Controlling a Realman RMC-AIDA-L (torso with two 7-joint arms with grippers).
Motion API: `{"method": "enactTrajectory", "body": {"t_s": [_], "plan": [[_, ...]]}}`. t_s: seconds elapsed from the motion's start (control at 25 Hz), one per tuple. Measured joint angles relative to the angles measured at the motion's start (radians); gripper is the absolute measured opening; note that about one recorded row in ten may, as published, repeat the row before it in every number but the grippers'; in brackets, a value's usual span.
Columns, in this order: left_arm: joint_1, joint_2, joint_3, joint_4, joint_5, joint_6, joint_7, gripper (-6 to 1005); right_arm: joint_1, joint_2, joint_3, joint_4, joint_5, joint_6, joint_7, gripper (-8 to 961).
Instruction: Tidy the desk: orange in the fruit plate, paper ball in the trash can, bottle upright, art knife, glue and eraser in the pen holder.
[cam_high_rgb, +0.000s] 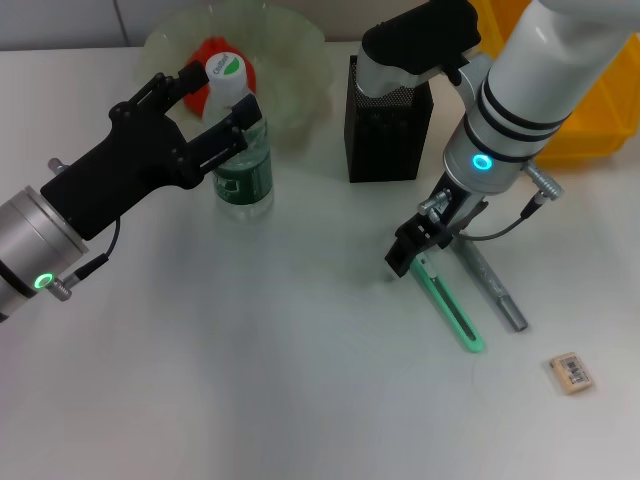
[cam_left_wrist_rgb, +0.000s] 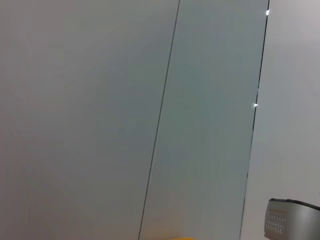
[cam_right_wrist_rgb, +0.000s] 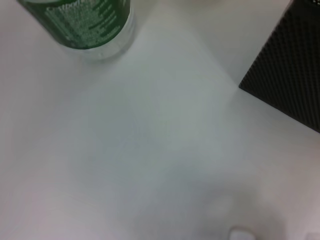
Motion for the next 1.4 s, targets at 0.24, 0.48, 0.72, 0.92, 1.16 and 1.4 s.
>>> {"method": "enactTrajectory", "body": {"t_s": [0.24,0.48,0.72,0.92,1.16,1.4], "plan": [[0.000,0.000,0.000,-0.001,0.000,0.001,0.000,814,-0.002,0.000,-0.001,0.007,0.002,0.007,0.000,564],[-0.001,0.000,0.000,-0.001,0.000,0.001,0.000,814,-0.002,0.000,-0.002,0.017,0.002,0.010,0.001,523],[-0.002,0.000,0.000,-0.001,0.000,0.001,0.000,813,-0.005,0.000,-0.003,0.017,0.002,0.018,0.001,448],[-0.002,0.000,0.000,-0.001,0.000,0.001,0.000,813,-0.008,0.000,-0.003,0.017,0.002,0.021,0.001,426],[0.000,0.000,-0.006,-0.001,0.000,0.004,0.000,813,-0.010,0.000,-0.003,0.017,0.002,0.021,0.001,401],[0.000,0.000,-0.007,-0.001,-0.001,0.006,0.000,813,-0.014,0.000,-0.002,0.019,0.004,0.021,0.001,375]]}}
